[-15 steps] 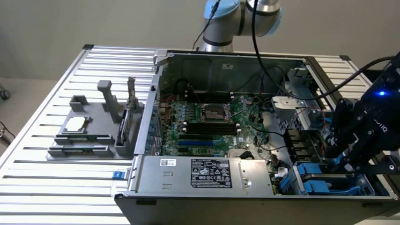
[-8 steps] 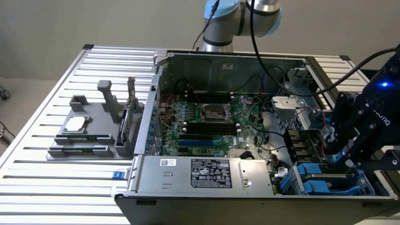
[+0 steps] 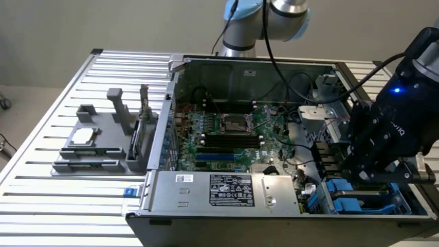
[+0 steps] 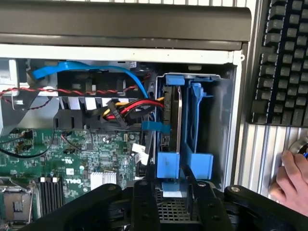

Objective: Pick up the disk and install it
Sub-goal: 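Insert the second disk wire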

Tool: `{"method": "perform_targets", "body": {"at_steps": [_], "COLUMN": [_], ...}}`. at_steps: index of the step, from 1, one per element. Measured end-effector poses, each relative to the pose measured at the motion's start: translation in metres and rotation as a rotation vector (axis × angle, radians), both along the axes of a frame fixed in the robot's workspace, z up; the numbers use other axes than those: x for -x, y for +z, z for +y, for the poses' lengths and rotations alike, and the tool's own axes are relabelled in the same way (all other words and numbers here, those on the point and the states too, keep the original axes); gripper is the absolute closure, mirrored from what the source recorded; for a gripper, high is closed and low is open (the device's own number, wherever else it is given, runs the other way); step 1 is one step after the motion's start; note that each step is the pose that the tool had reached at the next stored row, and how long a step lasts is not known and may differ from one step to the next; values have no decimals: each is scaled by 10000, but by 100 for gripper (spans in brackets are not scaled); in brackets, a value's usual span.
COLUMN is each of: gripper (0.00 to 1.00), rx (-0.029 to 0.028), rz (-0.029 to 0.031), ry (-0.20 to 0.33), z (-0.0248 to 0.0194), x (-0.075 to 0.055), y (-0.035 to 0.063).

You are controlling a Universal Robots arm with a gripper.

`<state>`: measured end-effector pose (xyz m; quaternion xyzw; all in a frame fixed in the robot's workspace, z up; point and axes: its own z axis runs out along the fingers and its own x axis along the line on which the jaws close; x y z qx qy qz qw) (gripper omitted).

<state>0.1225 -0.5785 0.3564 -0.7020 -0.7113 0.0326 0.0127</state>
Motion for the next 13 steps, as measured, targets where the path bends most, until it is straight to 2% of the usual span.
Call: {"method": "perform_targets", "body": {"at_steps": [2,3,4,13], "gripper": [78,78,85,85], "rx": [-1,-2,0,-1], "rz": [0,0,-1,0], "ry": [6,8,9,8], "z": [36,43,43,43], "x": [22,25,25,26], "y": [4,5,6,6]}}
